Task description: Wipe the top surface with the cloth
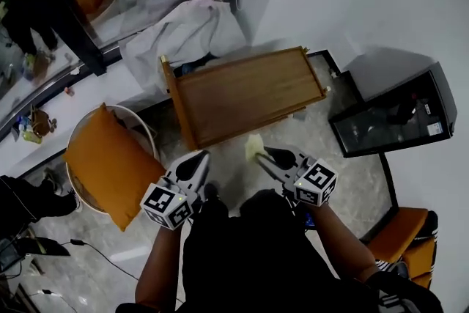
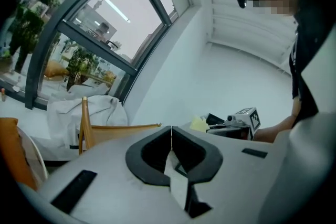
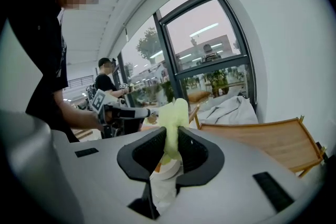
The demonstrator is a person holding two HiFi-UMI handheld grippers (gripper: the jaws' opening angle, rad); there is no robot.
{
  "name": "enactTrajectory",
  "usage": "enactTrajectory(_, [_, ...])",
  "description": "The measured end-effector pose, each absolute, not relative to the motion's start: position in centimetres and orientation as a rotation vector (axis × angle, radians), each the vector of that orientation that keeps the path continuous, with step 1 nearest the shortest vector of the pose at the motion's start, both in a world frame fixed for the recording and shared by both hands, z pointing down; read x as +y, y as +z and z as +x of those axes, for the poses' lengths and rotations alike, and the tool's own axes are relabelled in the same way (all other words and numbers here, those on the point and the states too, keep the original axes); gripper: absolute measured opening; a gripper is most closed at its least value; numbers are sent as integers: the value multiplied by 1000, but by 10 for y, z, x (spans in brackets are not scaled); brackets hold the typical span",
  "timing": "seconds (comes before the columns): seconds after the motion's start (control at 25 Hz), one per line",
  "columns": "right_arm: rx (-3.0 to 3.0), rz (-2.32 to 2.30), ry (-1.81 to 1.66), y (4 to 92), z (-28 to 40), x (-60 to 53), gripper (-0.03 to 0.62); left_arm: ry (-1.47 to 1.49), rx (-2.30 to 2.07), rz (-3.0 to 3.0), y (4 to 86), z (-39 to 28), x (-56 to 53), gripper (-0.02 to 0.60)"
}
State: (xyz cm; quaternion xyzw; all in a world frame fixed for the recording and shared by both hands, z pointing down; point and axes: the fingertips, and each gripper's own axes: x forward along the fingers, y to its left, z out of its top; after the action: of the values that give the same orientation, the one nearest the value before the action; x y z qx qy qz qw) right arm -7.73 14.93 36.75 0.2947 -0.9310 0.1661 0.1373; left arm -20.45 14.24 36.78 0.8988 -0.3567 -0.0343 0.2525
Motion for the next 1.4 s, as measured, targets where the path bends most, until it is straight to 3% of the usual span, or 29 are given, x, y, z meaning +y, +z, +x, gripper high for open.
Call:
enactTrajectory(0.6, [-2742, 584, 686, 419, -84, -35, 66, 102, -1313, 2148, 392, -195, 16, 14])
enactTrajectory(0.96, [-2698, 263, 816, 453, -101, -79, 66, 192, -1505, 1908, 412, -194, -31, 14])
enactTrajectory(1.4, [-2565, 441, 870, 500, -146, -106, 66, 238, -1570, 1664, 450, -222, -59, 14])
